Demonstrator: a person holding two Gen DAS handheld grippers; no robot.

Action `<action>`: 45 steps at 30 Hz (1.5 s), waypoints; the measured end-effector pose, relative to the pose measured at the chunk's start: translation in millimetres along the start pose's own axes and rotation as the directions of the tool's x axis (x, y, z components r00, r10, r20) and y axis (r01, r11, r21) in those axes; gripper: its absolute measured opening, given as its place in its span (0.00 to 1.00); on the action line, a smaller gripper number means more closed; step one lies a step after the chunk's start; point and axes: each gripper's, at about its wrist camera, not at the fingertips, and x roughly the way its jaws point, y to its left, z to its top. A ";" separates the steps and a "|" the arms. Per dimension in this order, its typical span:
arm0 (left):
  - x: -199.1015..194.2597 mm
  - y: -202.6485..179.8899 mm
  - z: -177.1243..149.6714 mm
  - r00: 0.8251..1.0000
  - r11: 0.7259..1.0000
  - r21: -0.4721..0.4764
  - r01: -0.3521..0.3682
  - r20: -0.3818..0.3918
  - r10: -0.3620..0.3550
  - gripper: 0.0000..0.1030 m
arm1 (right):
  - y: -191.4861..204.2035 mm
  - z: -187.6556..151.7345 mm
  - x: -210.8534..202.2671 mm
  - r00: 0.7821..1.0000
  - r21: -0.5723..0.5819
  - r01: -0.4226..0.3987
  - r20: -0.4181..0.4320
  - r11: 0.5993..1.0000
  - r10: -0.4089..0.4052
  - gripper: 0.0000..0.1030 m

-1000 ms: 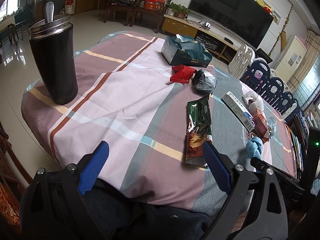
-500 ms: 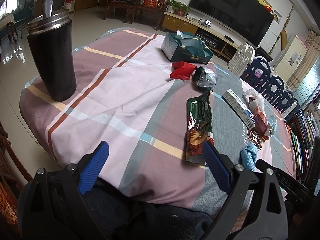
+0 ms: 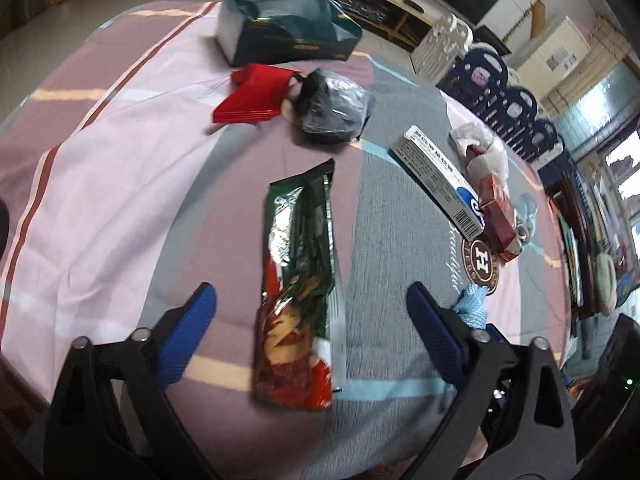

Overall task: Collect trash
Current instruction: 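Grasp the green chip bag with the left tool while the right tool grasps the blue cloth, then carry the green bag and blue cloth over the wastebasket and open both tools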

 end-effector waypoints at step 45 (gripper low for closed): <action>-88.8 -262.8 -235.8 0.835 0.615 0.566 0.549 -0.404 -0.373 0.59 | -262.2 -171.2 -227.7 0.995 0.535 0.064 0.034 0.842 -0.097 0.61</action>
